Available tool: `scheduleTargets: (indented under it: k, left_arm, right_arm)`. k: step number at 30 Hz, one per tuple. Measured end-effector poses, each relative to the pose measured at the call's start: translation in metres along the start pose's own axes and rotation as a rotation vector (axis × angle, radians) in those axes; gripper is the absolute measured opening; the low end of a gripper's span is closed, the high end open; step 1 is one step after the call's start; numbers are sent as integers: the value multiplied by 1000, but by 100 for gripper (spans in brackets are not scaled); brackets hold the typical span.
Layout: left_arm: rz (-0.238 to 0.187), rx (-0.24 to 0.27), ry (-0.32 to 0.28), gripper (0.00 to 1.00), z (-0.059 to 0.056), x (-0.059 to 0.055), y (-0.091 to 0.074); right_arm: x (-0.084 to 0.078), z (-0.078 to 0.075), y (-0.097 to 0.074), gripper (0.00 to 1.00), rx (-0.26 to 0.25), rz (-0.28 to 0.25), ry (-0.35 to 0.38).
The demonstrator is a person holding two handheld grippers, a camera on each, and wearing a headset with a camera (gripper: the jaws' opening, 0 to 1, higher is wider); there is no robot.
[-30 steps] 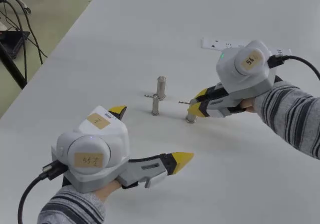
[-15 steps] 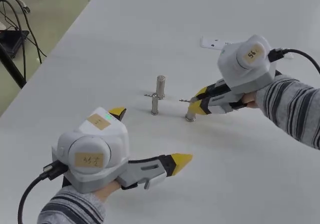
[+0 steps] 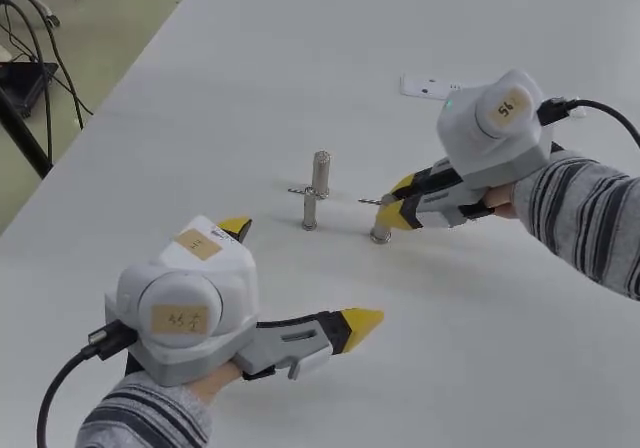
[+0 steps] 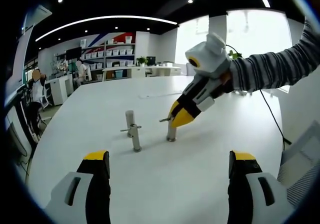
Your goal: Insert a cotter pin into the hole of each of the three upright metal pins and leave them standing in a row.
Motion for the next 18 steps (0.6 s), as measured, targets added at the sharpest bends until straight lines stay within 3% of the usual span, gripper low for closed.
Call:
scheduleTargets:
  k: [7, 11, 18]
  left_arm:
    - [-4, 2, 0, 99, 0, 1, 0]
    - [-8, 2, 3, 99, 0, 1, 0]
    - [-17, 0, 0, 99, -1, 2, 1]
  right_arm:
    - [3, 3, -5, 24, -7, -7, -8]
    - [21, 1, -7, 31, -16, -89, 54]
    - [42, -14, 3, 37, -43, -151, 99]
Point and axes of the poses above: the centre of the closed fingertips' face, and the gripper's own axes: y roughly forward along the fingers, z roughly to its left, x roughly out of its top, the point moved 1 cm from there along -y, roughly backward along the fingers, and after that the axes turned 6 degrees about -z, right-handed, at the moved point
